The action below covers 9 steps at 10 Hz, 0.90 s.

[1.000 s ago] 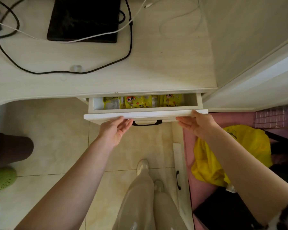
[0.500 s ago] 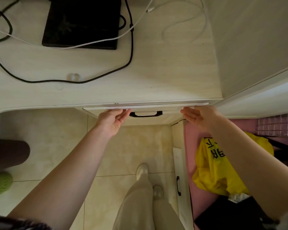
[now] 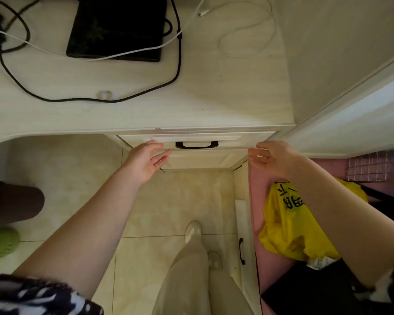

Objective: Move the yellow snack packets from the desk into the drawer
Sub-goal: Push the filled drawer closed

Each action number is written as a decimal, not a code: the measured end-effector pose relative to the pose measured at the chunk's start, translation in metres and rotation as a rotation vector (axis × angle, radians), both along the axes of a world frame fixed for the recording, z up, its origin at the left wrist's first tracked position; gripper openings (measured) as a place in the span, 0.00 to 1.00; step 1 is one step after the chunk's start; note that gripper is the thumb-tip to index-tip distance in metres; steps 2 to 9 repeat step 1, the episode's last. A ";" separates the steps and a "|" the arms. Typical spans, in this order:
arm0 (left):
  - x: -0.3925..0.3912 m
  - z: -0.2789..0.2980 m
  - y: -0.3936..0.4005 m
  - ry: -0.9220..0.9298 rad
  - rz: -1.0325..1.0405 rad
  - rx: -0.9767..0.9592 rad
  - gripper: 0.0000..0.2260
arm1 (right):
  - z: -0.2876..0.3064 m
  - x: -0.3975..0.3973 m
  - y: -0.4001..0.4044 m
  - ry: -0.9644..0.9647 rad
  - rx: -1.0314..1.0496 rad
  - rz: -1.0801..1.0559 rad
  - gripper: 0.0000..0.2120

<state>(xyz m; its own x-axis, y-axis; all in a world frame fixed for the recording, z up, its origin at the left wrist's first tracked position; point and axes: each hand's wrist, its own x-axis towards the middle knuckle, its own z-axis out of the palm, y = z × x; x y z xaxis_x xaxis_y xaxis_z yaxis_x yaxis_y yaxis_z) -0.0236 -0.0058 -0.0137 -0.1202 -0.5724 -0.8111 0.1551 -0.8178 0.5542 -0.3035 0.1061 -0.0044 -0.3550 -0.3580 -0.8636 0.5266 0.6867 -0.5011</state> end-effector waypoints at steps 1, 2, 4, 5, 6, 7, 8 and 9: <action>0.007 0.008 0.027 -0.070 -0.040 0.003 0.06 | 0.003 0.013 0.028 0.040 0.029 0.052 0.16; 0.007 0.008 0.027 -0.070 -0.040 0.003 0.06 | 0.003 0.013 0.028 0.040 0.029 0.052 0.16; 0.007 0.008 0.027 -0.070 -0.040 0.003 0.06 | 0.003 0.013 0.028 0.040 0.029 0.052 0.16; 0.007 0.008 0.027 -0.070 -0.040 0.003 0.06 | 0.003 0.013 0.028 0.040 0.029 0.052 0.16; 0.007 0.008 0.027 -0.070 -0.040 0.003 0.06 | 0.003 0.013 0.028 0.040 0.029 0.052 0.16; 0.007 0.008 0.027 -0.070 -0.040 0.003 0.06 | 0.003 0.013 0.028 0.040 0.029 0.052 0.16; 0.007 0.008 0.027 -0.070 -0.040 0.003 0.06 | 0.003 0.013 0.028 0.040 0.029 0.052 0.16; 0.007 0.008 0.027 -0.070 -0.040 0.003 0.06 | 0.003 0.013 0.028 0.040 0.029 0.052 0.16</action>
